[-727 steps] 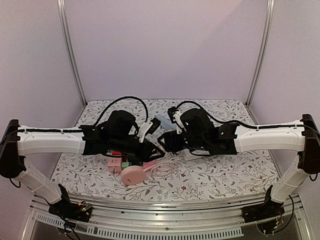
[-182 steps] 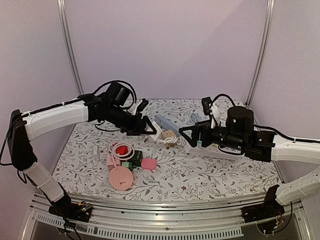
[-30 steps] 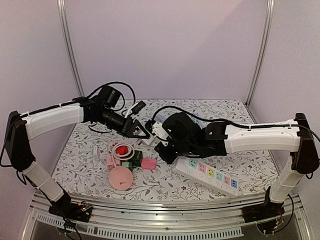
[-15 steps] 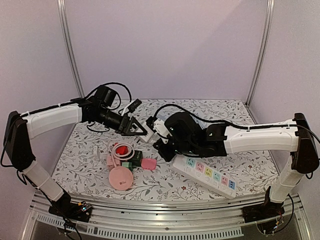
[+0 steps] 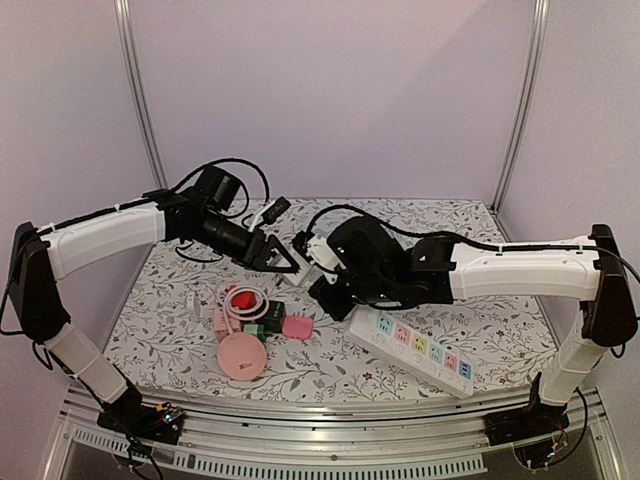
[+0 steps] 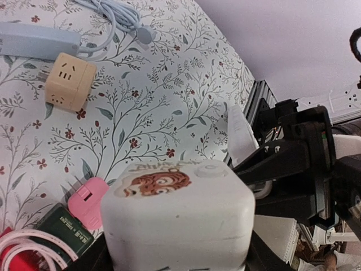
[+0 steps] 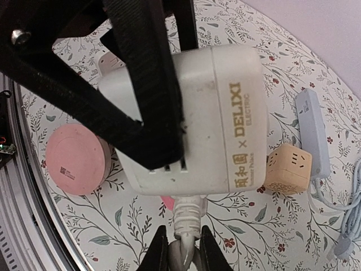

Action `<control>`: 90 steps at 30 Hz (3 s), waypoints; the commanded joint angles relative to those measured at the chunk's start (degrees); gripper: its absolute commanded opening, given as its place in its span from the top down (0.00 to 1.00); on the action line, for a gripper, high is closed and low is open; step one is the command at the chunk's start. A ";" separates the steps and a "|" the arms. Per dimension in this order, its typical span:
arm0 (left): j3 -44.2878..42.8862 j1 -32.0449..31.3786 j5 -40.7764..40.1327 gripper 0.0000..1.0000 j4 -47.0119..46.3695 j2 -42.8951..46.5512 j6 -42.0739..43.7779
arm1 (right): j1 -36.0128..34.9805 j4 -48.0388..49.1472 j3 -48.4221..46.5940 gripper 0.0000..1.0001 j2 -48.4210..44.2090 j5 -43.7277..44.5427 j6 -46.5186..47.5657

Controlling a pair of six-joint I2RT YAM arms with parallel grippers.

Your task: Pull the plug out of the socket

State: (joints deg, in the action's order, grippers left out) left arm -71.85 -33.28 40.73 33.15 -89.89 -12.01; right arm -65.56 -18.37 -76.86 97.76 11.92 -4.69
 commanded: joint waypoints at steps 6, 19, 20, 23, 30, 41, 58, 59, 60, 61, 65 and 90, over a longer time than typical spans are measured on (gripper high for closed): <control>-0.30 -1.35 -11.58 0.92 8.09 -1.73 3.46 | -1.06 0.58 -6.76 1.00 -1.77 2.48 0.18; 0.75 1.09 4.70 0.93 3.49 1.80 1.75 | 0.34 2.60 0.83 1.00 0.94 5.30 -1.07; 0.97 1.37 6.16 0.93 2.57 2.24 1.40 | 0.68 2.82 1.52 1.00 1.30 5.35 -1.30; 1.51 2.07 9.67 0.93 1.18 3.14 0.71 | 1.77 4.91 4.36 1.00 2.02 5.27 -2.21; 1.96 3.59 13.49 0.94 -0.52 3.65 -0.75 | 3.13 7.86 5.51 1.00 3.79 4.46 -1.41; 0.37 3.22 -1.87 0.96 5.26 0.87 1.36 | 2.06 5.97 0.64 1.00 0.98 0.91 -2.54; -1.49 1.09 -14.45 0.96 10.31 -2.61 2.82 | -2.14 5.78 -3.54 1.00 -2.02 1.97 -1.33; -1.50 1.11 -12.65 0.96 9.86 -2.33 2.80 | -2.11 6.21 -2.50 1.00 -1.96 2.69 -1.23; -1.39 1.19 -10.71 0.96 9.36 -2.05 2.78 | -1.98 6.71 -1.60 1.00 -1.91 3.23 -0.93; -1.24 1.25 -8.83 0.96 9.00 -1.59 2.85 | -1.60 6.95 -0.85 1.00 -1.74 3.29 -0.91; -0.48 1.78 -0.97 0.96 6.62 0.78 2.45 | 0.49 8.62 2.60 1.00 -1.04 2.29 -2.43; 1.18 6.73 -3.55 0.96 3.52 2.14 -0.97 | 2.71 9.19 1.28 1.00 1.55 -0.42 -4.67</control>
State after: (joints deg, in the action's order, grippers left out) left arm -69.47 -27.33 43.05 34.61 -89.17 -12.73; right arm -63.66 -3.22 -73.67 103.44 9.82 -7.88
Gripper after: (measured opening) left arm 0.582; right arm 0.137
